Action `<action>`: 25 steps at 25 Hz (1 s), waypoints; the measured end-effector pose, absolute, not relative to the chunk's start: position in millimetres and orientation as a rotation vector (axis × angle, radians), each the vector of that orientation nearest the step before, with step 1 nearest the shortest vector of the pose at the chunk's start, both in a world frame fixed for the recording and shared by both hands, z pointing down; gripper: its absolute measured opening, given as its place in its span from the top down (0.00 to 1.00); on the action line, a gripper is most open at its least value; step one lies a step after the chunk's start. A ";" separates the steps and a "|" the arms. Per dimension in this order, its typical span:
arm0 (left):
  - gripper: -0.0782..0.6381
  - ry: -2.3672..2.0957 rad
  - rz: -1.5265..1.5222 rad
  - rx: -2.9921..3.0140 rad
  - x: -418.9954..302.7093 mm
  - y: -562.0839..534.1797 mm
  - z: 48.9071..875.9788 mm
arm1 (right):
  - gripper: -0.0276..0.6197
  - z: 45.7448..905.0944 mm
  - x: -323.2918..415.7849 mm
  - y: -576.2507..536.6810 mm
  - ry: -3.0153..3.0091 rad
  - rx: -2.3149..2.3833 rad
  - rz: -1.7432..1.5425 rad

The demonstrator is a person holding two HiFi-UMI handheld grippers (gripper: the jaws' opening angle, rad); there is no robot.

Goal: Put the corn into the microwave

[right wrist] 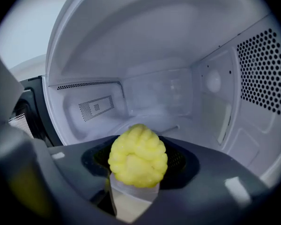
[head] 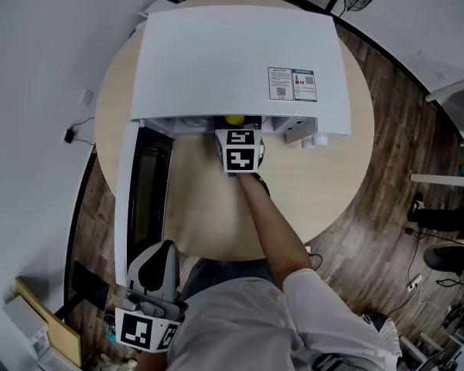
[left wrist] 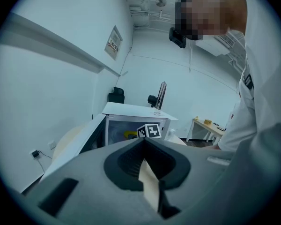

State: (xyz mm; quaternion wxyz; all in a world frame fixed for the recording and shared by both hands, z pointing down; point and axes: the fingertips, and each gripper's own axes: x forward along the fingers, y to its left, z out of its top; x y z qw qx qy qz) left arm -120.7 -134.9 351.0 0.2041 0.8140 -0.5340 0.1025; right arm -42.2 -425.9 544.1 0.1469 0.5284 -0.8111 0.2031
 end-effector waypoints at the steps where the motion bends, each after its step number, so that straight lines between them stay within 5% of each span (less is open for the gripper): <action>1: 0.90 -1.492 0.288 2.269 -120.9 -134.3 351.4 | 0.55 544.5 -43.1 -427.2 -2.328 1.525 0.572; 25: 0.90 -1.480 0.271 2.271 -120.2 -132.2 352.2 | 0.55 562.8 -41.8 -448.1 -2.132 1.528 0.463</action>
